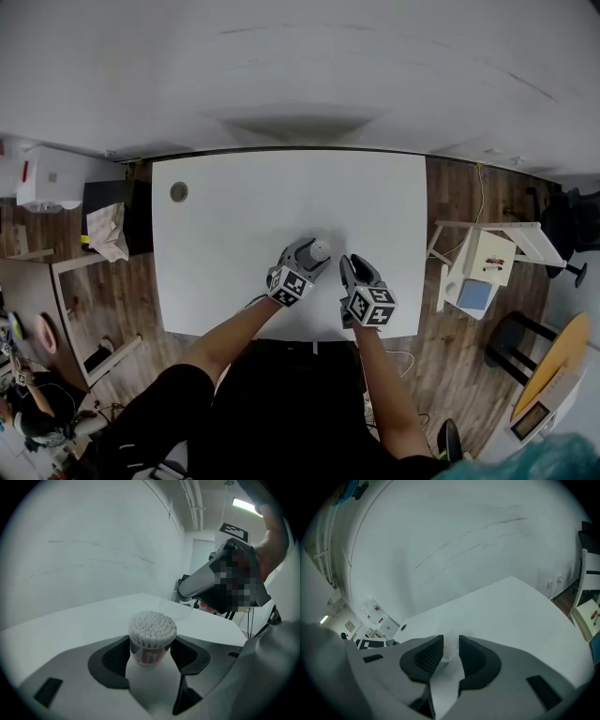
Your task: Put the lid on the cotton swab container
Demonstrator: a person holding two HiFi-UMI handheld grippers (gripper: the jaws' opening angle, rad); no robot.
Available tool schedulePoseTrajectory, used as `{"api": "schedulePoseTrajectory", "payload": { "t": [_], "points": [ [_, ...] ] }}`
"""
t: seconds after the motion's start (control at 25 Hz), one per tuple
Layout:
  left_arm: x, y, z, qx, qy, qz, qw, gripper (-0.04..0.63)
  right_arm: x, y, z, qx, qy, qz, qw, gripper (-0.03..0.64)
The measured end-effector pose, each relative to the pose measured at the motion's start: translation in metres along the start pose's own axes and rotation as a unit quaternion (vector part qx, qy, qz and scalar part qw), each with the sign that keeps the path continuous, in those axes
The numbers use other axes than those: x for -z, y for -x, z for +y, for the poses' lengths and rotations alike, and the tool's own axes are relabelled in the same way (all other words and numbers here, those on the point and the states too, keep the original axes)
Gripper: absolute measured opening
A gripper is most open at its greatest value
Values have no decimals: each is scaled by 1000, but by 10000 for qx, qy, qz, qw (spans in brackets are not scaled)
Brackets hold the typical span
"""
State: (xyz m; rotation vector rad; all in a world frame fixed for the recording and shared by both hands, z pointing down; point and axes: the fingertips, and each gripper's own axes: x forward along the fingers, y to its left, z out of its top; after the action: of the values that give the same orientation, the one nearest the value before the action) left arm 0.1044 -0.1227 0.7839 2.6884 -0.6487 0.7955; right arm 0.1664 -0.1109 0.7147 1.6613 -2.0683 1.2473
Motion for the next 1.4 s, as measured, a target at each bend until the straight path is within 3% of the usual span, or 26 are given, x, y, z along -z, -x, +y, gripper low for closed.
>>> {"api": "schedulePoseTrajectory", "payload": {
  "t": [0.16,0.44,0.64,1.4],
  "points": [
    [-2,-3,-2,-2,-97,30,9999,273,-7,4,5,-271,-147,-87,9995,109],
    [0,-1,-1,25,-128,33,9999,273,-6,2,34,-688,52,-96,9976,109],
    [1,-2,0,14,-183,44,9998,273,-3,-8,49,-853,-256,7,9960,109],
    [1,-2,-1,56,-219,46,9997,273,12,-37,68,-1095,580,586,9906,109]
  ]
}}
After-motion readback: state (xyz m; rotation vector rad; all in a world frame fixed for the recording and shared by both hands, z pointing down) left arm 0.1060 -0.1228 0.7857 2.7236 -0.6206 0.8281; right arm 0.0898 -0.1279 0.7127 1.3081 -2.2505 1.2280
